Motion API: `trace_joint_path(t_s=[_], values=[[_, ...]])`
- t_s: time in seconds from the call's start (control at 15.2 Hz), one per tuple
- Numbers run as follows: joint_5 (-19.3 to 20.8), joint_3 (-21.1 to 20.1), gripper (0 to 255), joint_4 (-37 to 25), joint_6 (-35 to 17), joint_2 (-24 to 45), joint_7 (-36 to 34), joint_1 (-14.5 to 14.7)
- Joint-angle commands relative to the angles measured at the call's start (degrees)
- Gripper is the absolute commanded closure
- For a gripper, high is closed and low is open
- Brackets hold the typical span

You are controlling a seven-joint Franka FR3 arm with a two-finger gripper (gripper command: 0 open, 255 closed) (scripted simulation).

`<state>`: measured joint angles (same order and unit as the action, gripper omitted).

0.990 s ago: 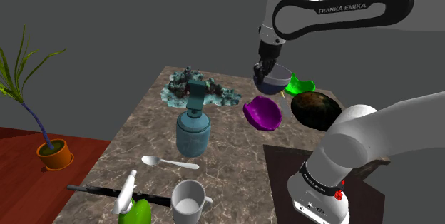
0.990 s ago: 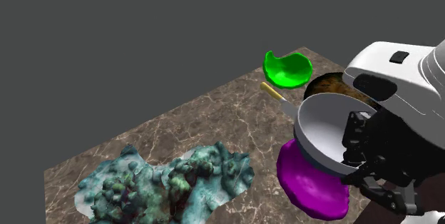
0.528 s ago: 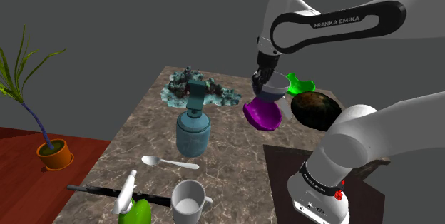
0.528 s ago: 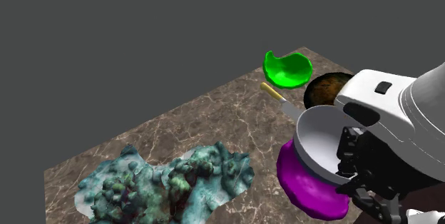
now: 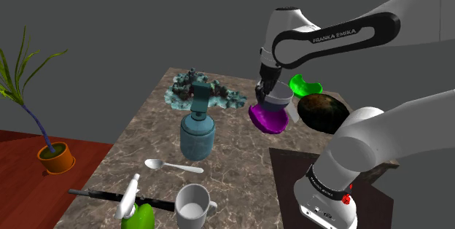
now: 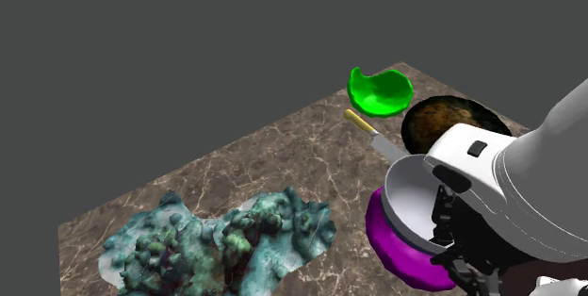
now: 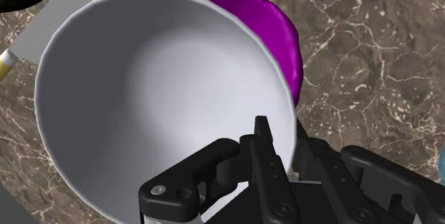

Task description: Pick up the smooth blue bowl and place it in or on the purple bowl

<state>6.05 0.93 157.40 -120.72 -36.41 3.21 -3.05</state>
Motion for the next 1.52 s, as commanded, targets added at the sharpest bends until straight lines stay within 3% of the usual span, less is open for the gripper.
trace_joint_path(t_s=[0.0,0.59,0.66,0.99,1.25,1.45], values=[[0.1,0.0,255,1.2,-2.0,0.7,-0.2,0.0],[0.2,0.0,255,1.6,-2.7,1.1,-0.3,-0.1],[0.2,0.0,0,1.6,-2.7,1.1,-0.3,-0.1],[0.2,0.0,0,1.6,-2.7,1.1,-0.3,-0.1],[-0.6,-0.5,0,-3.8,6.0,-2.3,0.0,0.4],[-0.6,-0.5,0,-3.8,6.0,-2.3,0.0,0.4]])
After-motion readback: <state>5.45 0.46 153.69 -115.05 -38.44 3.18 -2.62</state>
